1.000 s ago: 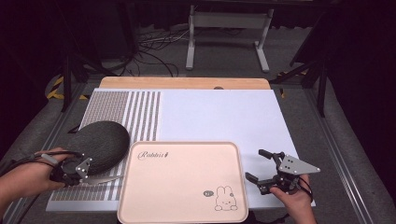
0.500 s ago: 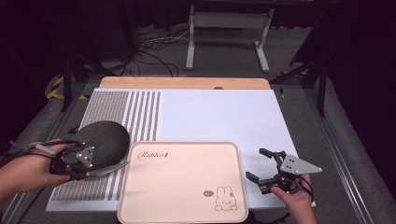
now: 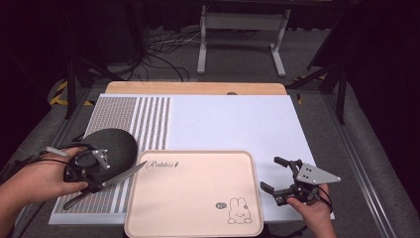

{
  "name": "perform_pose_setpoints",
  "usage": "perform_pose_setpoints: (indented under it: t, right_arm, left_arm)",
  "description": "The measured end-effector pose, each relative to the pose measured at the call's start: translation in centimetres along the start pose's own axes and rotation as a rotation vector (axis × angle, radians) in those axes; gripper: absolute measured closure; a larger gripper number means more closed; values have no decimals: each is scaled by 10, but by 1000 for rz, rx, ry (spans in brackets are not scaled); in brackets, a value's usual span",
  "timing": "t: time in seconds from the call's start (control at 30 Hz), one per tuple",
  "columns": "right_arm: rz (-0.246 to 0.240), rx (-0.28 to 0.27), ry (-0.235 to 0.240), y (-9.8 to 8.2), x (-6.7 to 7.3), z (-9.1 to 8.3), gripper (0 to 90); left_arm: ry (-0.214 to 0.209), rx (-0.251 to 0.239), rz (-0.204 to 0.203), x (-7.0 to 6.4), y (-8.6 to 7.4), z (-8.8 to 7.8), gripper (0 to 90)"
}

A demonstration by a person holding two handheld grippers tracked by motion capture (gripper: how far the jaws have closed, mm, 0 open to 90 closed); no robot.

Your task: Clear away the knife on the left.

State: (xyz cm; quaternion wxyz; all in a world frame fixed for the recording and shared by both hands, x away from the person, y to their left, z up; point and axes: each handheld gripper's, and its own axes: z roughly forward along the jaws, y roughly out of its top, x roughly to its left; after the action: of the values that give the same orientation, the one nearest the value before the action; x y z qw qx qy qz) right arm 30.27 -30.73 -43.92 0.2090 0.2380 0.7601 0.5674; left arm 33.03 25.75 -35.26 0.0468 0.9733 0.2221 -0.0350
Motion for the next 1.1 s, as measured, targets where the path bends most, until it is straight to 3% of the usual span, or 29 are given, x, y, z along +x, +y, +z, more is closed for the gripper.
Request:
perform_pose_setpoints:
  t: [0.1, 0.17, 0.23, 0.37, 0.53, 0.73, 0.9, 1.1]
  right_arm:
    - [-2, -1, 0, 1, -1, 0, 45]
    - [-5, -2, 1, 2, -2, 2, 44]
    - [-7, 8, 4, 3, -3, 2, 43]
    - [-3, 1, 2, 4, -5, 2, 43]
    - [-4, 2, 2, 4, -6, 2, 44]
    - [-5, 1, -3, 4, -6, -1, 44]
    - [0, 0, -11, 3, -6, -4, 44]
    - [0, 3, -12, 2, -6, -5, 44]
  left_arm:
    - [-10, -6, -33, -1, 4, 2, 799]
    - [-6, 7, -129, -3, 11, 5, 799]
    - [-14, -14, -181, -4, 14, 5, 799]
    - [-17, -38, -230, -6, 22, 4, 799]
    - [-61, -79, -295, -6, 28, 6, 799]
    - [-97, -93, -349, -8, 33, 10, 799]
    - [-130, -119, -365, -9, 40, 15, 799]
    - [-133, -120, -399, -11, 53, 24, 799]
